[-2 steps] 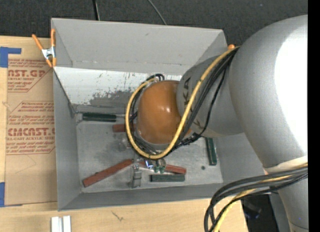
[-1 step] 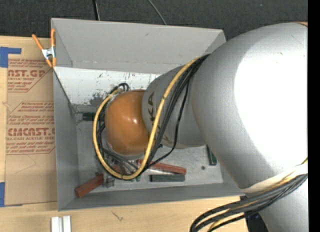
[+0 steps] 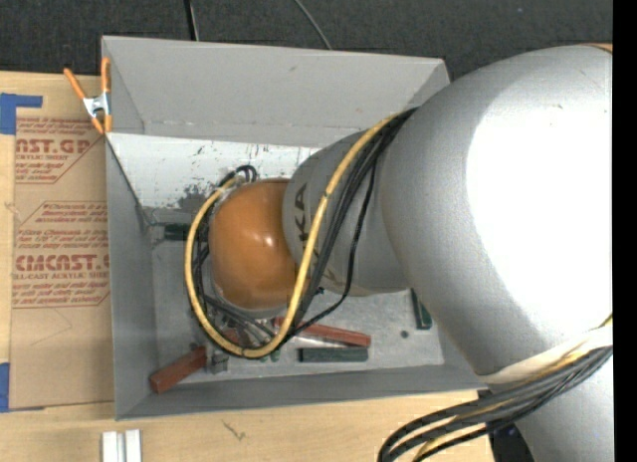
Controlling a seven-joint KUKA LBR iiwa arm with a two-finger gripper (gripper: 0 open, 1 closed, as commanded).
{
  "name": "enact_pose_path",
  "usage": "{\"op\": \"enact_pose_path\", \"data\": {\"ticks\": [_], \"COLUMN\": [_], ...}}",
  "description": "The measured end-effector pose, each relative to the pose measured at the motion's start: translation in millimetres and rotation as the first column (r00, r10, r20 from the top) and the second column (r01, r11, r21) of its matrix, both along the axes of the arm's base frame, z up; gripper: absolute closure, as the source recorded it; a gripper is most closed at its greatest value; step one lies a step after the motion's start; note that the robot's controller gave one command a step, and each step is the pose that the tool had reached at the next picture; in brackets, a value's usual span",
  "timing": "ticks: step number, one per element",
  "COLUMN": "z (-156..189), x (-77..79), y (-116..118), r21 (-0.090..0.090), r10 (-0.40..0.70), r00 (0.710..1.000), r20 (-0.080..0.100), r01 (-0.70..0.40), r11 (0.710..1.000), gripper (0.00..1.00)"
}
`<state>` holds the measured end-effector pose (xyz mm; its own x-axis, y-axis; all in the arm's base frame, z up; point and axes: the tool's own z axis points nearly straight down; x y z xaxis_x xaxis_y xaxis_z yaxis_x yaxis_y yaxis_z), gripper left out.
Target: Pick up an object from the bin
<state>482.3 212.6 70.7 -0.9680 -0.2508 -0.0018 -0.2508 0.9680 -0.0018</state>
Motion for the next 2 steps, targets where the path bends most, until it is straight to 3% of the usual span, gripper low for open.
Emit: {"op": "enact_pose_path", "data": {"ticks": [2], "z": [8.1], "x": [-0.8], "y": [0.5], "r21": [0.001], "r10": [0.000], "r00": [1.000], "r20": [-0.002], "r01": [0.000], "r11": [1.000], "gripper": [1.00]}}
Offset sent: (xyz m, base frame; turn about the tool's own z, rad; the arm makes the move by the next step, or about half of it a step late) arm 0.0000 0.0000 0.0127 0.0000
